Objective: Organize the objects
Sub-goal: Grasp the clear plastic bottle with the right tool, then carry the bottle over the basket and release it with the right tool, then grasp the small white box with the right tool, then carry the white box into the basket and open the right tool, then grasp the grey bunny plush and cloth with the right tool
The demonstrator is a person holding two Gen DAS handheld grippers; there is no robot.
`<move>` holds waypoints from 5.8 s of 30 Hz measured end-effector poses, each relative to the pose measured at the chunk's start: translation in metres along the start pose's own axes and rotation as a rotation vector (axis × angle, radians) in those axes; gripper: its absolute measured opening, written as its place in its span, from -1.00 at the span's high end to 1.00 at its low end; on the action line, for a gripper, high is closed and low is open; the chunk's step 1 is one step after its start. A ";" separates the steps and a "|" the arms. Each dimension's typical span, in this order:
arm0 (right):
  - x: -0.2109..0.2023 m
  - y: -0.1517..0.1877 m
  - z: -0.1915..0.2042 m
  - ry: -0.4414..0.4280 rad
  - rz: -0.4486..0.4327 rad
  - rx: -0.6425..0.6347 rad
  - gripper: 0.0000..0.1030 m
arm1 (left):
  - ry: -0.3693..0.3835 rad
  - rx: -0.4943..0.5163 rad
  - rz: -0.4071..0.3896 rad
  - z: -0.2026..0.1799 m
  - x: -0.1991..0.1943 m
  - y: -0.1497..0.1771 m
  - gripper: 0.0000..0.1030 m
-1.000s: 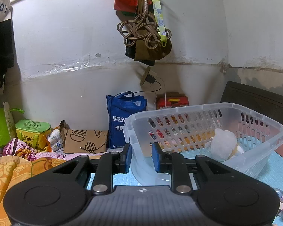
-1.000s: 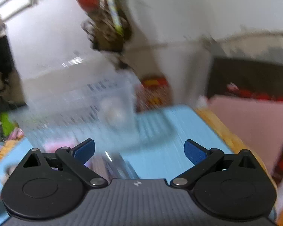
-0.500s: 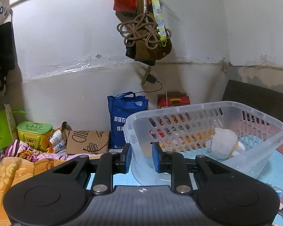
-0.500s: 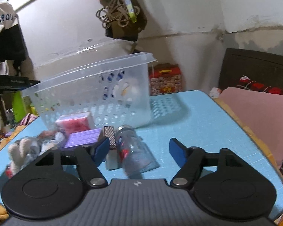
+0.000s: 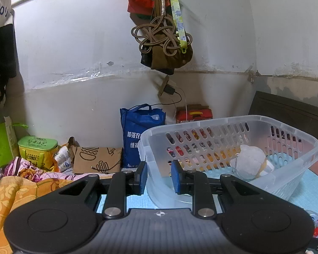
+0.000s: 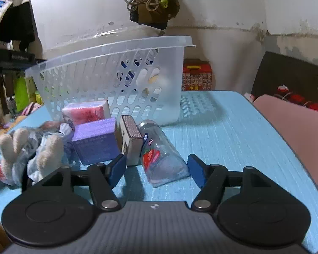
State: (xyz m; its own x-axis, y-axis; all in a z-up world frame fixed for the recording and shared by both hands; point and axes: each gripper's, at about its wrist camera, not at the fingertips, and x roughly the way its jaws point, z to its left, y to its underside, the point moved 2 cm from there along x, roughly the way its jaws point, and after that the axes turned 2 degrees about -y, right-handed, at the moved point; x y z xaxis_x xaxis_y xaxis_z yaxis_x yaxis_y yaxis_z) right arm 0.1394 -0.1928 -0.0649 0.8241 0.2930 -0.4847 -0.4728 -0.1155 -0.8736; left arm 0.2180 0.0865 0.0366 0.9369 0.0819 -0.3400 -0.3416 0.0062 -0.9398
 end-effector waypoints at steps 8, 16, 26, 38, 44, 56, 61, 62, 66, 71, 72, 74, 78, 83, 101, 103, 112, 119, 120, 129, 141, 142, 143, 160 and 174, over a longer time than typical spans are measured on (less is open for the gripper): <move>-0.011 0.010 -0.002 0.021 -0.048 0.020 0.09 | 0.003 -0.005 -0.001 0.001 0.000 -0.001 0.45; -0.035 0.019 -0.019 0.037 -0.116 0.114 0.10 | 0.004 -0.006 -0.001 0.001 -0.001 -0.001 0.44; -0.044 0.026 -0.009 0.036 -0.139 0.067 0.10 | 0.005 -0.007 -0.002 0.001 -0.001 -0.002 0.45; -0.021 0.025 -0.004 0.039 -0.121 0.056 -0.15 | 0.009 -0.013 -0.001 0.003 -0.001 -0.004 0.43; -0.030 0.018 0.002 0.062 -0.152 0.011 0.14 | 0.011 -0.014 -0.001 0.002 0.000 -0.004 0.43; -0.063 -0.088 0.013 -0.028 -0.345 -0.021 0.14 | 0.028 -0.026 -0.001 0.003 0.001 -0.003 0.42; -0.016 -0.141 0.024 -0.055 -0.233 -0.010 0.13 | 0.026 -0.026 -0.005 0.003 0.002 -0.001 0.42; -0.005 -0.147 0.025 -0.060 -0.207 -0.006 0.13 | 0.025 -0.024 -0.006 0.003 0.002 -0.001 0.42; 0.026 -0.155 0.037 -0.036 -0.152 -0.052 0.13 | 0.032 -0.027 -0.007 0.005 0.003 0.000 0.42; 0.034 -0.149 0.043 -0.046 -0.147 -0.085 -0.42 | 0.031 -0.023 -0.008 0.005 0.002 0.001 0.42; 0.034 -0.147 0.046 -0.010 -0.142 -0.117 -0.96 | 0.031 -0.023 -0.009 0.005 0.001 0.002 0.42; 0.026 -0.145 0.048 0.061 -0.193 -0.150 -1.00 | 0.031 -0.022 -0.010 0.005 0.001 0.002 0.42; -0.015 -0.121 0.043 0.043 -0.308 -0.105 -1.00 | 0.039 -0.022 -0.010 0.005 0.001 0.001 0.38; -0.022 -0.059 0.021 -0.022 -0.194 0.022 -1.00 | 0.043 -0.025 -0.011 0.005 0.000 0.002 0.38; 0.012 -0.015 0.003 -0.132 0.033 0.021 0.51 | 0.020 -0.008 -0.016 0.001 0.000 0.002 0.38; 0.006 -0.013 -0.001 -0.137 -0.010 0.040 0.60 | 0.017 -0.005 -0.017 0.000 0.000 0.003 0.38; -0.009 -0.013 -0.010 -0.155 -0.160 0.095 0.66 | 0.009 0.001 -0.019 -0.001 0.000 0.002 0.38; -0.007 -0.013 -0.013 -0.159 -0.184 0.107 0.66 | 0.009 0.001 -0.019 -0.001 0.001 0.002 0.38; -0.007 -0.013 -0.013 -0.157 -0.189 0.107 0.66 | 0.009 0.001 -0.019 -0.001 0.000 0.002 0.38; -0.011 -0.011 -0.017 -0.133 -0.245 0.138 0.66 | 0.010 0.000 -0.020 -0.001 0.000 0.002 0.38; -0.043 -0.055 -0.003 -0.082 -0.308 0.076 0.66 | 0.024 -0.004 -0.024 -0.001 0.001 0.002 0.37; -0.042 -0.058 -0.003 -0.085 -0.299 0.070 0.66 | 0.023 -0.003 -0.024 -0.001 0.001 0.002 0.37; -0.039 -0.061 -0.004 -0.098 -0.282 0.073 0.66 | 0.024 -0.003 -0.024 -0.001 0.001 0.002 0.37; 0.023 -0.174 0.010 -0.110 -0.277 -0.019 0.06 | 0.024 -0.003 -0.026 0.002 0.001 0.005 0.37; -0.029 -0.040 0.002 -0.068 -0.259 0.128 -1.00 | 0.034 -0.004 -0.028 0.002 0.000 0.006 0.36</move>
State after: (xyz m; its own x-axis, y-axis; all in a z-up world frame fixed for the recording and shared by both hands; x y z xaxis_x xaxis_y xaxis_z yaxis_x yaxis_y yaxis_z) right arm 0.1334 -0.1947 -0.0154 0.9016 0.3605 -0.2390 -0.2888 0.0905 -0.9531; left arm 0.2158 0.0884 0.0306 0.9481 0.0481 -0.3143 -0.3149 0.0044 -0.9491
